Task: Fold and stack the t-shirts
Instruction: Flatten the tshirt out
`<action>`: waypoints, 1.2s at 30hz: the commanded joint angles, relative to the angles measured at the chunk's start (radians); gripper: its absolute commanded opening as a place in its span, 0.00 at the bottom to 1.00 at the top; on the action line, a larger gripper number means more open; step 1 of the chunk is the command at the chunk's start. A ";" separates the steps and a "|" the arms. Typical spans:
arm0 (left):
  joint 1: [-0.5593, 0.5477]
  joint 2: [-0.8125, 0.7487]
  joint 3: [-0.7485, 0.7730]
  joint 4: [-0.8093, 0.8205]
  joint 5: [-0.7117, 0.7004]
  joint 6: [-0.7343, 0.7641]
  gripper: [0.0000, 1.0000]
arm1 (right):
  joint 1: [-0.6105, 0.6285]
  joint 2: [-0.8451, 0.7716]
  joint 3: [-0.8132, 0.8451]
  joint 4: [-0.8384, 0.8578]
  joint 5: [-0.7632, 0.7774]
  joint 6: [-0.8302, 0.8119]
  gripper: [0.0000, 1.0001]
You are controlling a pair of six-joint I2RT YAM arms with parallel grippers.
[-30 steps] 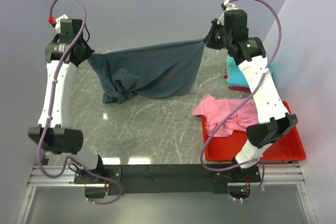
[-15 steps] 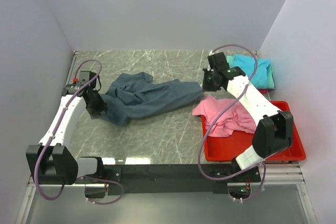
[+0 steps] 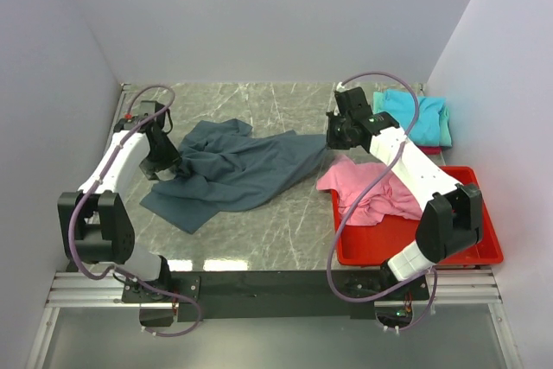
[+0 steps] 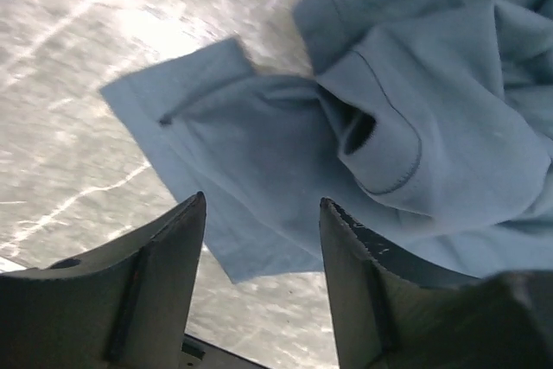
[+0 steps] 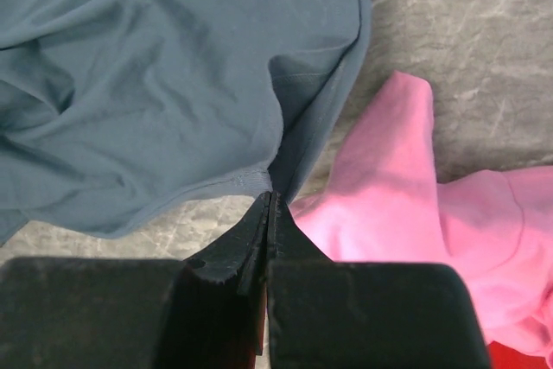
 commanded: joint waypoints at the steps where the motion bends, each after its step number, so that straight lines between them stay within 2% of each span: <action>1: 0.012 -0.048 0.017 0.006 -0.083 0.036 0.61 | 0.012 -0.043 0.004 0.047 0.000 0.018 0.00; 2: 0.073 -0.056 -0.005 0.007 -0.054 0.042 0.62 | 0.015 -0.046 -0.002 0.051 -0.001 0.019 0.00; 7: 0.170 -0.113 -0.107 0.043 0.027 0.056 0.64 | 0.018 -0.044 -0.028 0.058 0.000 0.013 0.00; 14: 0.187 -0.077 -0.141 0.095 0.084 0.068 0.68 | 0.020 -0.014 -0.016 0.055 -0.001 0.004 0.00; 27: 0.221 0.042 -0.165 0.165 0.177 0.113 0.66 | 0.035 0.020 0.013 0.045 -0.021 0.005 0.00; 31: 0.221 0.070 -0.167 0.175 0.197 0.111 0.54 | 0.035 0.031 0.029 0.039 -0.018 0.002 0.00; 33: 0.223 0.081 -0.168 0.179 0.213 0.114 0.34 | 0.037 0.037 0.039 0.036 -0.017 -0.002 0.00; 35: 0.223 0.084 -0.167 0.184 0.220 0.111 0.01 | 0.035 0.048 0.056 0.027 -0.012 -0.005 0.00; 36: 0.223 0.078 -0.159 0.184 0.225 0.110 0.01 | 0.035 0.052 0.084 0.024 -0.009 -0.007 0.00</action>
